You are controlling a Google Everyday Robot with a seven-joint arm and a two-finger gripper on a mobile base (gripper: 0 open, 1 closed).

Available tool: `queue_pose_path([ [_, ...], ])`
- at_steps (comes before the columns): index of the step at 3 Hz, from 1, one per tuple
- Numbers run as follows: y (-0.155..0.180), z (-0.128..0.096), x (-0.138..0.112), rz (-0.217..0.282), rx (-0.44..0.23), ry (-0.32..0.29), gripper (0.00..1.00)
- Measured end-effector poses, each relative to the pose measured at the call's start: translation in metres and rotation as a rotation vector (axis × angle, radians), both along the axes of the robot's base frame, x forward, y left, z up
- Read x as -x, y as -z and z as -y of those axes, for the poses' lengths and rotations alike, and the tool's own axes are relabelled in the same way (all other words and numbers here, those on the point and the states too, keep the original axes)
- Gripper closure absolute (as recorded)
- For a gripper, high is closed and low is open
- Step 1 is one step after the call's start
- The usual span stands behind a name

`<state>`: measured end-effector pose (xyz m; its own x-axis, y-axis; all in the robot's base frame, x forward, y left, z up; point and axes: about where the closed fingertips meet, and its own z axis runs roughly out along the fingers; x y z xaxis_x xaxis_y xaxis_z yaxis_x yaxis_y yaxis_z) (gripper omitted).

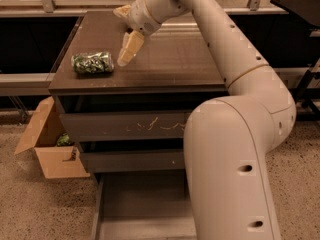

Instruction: Place green can into bottom drawer

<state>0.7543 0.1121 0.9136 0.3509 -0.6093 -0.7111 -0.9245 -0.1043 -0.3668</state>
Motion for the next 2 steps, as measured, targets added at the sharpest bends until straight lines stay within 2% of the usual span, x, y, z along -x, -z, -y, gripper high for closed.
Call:
queue_pose_path([
  [2,0.02,-0.05,-0.005,-0.055,-0.029,-0.009,0.0],
])
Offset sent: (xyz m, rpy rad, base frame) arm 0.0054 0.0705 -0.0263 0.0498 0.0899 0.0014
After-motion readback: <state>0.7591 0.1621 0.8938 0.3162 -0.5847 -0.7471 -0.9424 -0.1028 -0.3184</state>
